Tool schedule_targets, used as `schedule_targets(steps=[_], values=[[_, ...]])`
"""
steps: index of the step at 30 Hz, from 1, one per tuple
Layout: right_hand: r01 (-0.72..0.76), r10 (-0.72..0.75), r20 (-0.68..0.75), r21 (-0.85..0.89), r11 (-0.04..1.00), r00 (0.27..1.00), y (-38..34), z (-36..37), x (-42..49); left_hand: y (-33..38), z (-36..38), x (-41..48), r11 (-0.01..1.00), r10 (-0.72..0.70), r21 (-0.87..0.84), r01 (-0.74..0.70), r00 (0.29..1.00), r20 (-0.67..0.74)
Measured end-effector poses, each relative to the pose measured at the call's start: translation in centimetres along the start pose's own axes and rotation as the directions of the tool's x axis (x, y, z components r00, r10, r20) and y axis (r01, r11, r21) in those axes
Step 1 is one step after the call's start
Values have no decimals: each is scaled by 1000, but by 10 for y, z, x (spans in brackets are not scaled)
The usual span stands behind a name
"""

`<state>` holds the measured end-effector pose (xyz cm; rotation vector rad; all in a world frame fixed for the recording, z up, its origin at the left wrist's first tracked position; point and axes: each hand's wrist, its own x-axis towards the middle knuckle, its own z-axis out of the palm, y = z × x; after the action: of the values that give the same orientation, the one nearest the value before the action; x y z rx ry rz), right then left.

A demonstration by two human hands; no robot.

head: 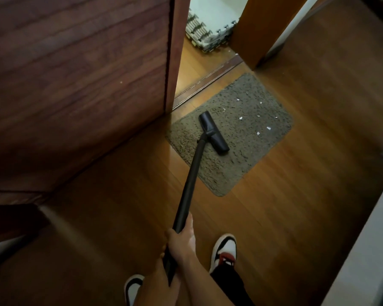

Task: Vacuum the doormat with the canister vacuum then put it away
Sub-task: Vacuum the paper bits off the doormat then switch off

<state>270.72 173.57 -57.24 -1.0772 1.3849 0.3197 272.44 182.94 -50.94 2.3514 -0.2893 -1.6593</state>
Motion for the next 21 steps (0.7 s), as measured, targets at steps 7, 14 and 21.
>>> schedule_targets(steps=[7,14,21], values=[[54,-53,-42,14,998,998,-24,-29,32,39,9,26,984,25,-174,-38,997,-73],[86,-87,-65,-14,996,994,-53,-67,74,90,11,57,977,-59,-207,54,998,-20],[97,-94,-95,30,995,991,-82,-95,113,140,11,81,982,-65,-184,53,996,-63]])
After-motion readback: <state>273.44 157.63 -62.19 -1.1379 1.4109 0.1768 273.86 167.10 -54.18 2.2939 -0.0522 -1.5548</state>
